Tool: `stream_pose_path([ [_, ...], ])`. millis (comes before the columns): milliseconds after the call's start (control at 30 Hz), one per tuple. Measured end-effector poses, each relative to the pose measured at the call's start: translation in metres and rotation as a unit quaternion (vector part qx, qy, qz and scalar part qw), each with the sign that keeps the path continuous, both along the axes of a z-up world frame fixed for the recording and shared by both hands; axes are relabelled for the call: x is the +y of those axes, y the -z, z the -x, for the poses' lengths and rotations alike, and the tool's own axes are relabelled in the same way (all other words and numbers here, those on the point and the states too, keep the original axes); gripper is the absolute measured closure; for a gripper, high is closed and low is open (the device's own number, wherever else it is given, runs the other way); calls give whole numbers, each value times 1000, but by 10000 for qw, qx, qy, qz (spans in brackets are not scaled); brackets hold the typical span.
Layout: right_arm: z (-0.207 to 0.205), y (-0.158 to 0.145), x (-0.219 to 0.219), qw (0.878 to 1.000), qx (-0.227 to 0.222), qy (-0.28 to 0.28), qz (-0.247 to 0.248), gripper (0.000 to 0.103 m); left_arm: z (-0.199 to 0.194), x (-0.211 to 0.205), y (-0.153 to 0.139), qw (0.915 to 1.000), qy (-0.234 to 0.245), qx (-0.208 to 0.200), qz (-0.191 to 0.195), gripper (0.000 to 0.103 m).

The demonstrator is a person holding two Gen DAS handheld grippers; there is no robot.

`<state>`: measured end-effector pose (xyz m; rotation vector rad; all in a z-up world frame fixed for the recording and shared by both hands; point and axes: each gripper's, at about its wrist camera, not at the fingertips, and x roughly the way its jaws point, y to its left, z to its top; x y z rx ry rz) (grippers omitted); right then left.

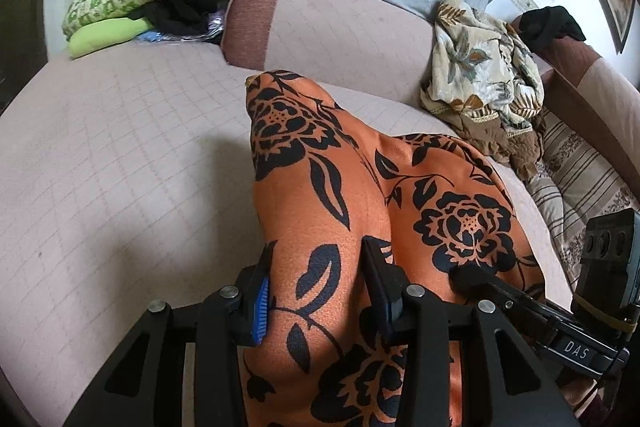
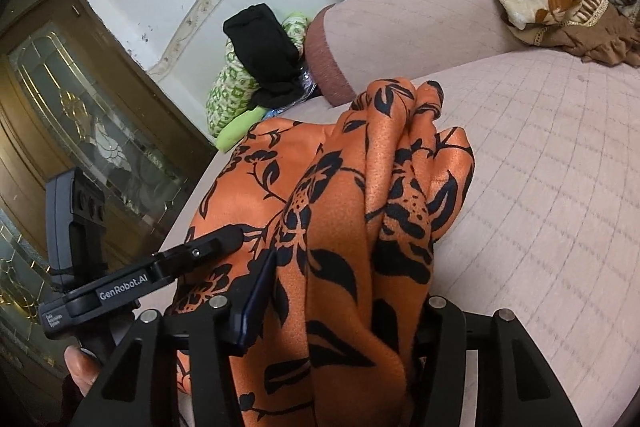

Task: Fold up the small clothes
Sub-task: 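Grasp the blouse bundle with the left tool while the right tool holds its end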

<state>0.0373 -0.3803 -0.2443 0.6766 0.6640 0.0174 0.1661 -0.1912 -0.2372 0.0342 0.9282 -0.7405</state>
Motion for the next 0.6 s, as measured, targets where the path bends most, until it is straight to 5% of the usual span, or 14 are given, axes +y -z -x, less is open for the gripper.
stream_pose_path([
  [300, 39, 18, 31, 9980, -3, 265, -570, 47, 22, 29, -2, 9999, -97, -39, -54, 60],
  [533, 37, 47, 40, 9952, 599, 383, -672, 47, 26, 30, 37, 9954, -313, 83, -905, 59],
  [600, 37, 53, 35, 9938, 619, 393, -839, 47, 22, 36, 42, 9953, -327, 195, -892, 56],
])
